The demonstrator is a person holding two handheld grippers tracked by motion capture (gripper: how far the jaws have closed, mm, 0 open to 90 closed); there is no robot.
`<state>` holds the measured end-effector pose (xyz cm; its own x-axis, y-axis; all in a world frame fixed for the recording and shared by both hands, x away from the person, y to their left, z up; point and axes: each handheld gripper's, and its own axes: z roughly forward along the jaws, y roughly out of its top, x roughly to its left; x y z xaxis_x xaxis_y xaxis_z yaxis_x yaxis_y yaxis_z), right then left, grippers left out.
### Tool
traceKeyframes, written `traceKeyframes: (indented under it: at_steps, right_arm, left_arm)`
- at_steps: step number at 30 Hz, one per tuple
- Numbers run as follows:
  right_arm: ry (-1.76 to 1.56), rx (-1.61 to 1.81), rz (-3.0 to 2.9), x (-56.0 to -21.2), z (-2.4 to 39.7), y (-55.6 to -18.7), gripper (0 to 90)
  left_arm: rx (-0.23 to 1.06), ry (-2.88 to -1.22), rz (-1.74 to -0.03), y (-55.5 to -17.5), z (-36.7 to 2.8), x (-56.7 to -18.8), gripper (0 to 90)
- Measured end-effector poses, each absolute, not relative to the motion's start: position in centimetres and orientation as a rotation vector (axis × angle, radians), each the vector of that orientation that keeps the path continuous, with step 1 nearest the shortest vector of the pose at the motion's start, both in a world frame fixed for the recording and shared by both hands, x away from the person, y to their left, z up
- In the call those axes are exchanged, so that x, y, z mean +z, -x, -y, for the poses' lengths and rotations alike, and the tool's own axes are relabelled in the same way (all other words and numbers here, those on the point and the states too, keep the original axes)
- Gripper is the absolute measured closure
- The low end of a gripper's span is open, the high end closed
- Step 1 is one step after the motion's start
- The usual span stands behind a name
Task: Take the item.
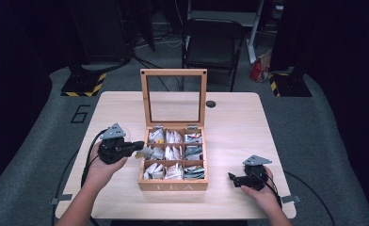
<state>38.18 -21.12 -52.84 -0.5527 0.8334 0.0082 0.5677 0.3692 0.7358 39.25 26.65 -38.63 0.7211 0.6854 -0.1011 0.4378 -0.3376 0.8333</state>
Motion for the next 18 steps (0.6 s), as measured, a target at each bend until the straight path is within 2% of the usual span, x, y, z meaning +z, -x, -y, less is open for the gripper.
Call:
traceKeyframes:
  at_steps: [18]
  right_arm:
    - [-1.223, 1.002, -2.27, -52.8, 21.1, -38.2, 12.0]
  left_arm:
    - [0.369, -1.957, -0.932, -40.6, -28.7, -37.8, 90.0]
